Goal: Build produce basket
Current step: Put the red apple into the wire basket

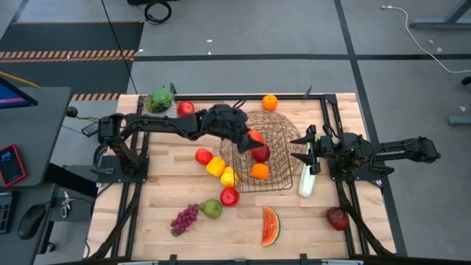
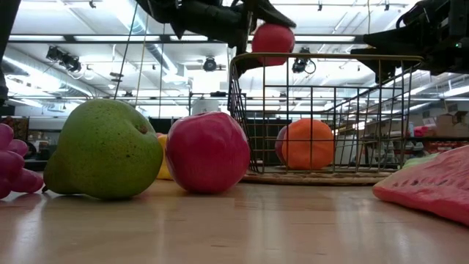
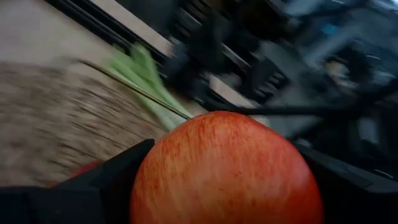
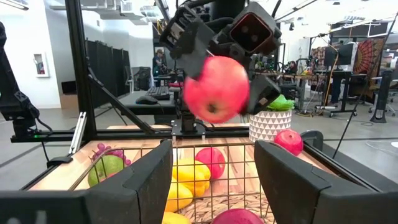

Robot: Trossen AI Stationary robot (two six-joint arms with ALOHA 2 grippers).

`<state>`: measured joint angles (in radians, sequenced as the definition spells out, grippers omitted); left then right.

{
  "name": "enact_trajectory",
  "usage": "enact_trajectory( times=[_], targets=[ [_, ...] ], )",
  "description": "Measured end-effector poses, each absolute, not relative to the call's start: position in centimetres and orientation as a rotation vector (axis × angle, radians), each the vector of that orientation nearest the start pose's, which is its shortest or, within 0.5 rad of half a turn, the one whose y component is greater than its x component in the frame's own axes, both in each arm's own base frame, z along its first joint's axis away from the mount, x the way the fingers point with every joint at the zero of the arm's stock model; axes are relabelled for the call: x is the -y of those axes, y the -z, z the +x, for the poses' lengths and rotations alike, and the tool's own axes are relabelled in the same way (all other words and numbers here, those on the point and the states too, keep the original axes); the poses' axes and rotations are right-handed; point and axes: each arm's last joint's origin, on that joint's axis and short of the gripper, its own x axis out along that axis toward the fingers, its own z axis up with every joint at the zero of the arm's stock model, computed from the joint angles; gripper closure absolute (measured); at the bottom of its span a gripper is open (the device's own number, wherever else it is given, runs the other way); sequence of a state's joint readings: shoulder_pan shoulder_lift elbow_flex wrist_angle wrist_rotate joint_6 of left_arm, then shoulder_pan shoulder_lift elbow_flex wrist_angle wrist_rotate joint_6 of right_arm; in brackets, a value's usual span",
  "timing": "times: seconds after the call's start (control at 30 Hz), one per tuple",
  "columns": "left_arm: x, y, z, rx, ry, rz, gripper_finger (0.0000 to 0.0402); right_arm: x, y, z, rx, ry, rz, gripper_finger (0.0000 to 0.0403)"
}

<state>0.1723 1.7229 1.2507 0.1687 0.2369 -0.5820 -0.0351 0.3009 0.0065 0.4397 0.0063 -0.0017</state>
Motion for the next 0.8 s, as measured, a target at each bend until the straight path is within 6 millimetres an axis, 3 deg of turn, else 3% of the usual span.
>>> enact_trajectory(
  times=[0.3,0.47,0.6,0.8],
  targets=[
    [-3.1,-28.4,39.7,-0.279,-0.308,-0.451,0.0062,0.4,-18.2,11.5,0.145,0.041,-0.004,0.0172],
    [-1.3,-28.9,39.5,-0.327,-0.501,-0.198,0.0062,0.4,-18.2,11.5,0.145,0.042,-0.004,0.0172],
    [0.1,-28.9,39.4,-0.361,-0.557,-0.006,0.0062,0.4,-18.2,11.5,0.145,0.042,-0.004,0.0172],
    [0.9,-28.3,39.0,-0.439,-0.555,0.059,0.0063,0.4,-18.2,11.5,0.145,0.041,-0.004,0.0172]
  ],
)
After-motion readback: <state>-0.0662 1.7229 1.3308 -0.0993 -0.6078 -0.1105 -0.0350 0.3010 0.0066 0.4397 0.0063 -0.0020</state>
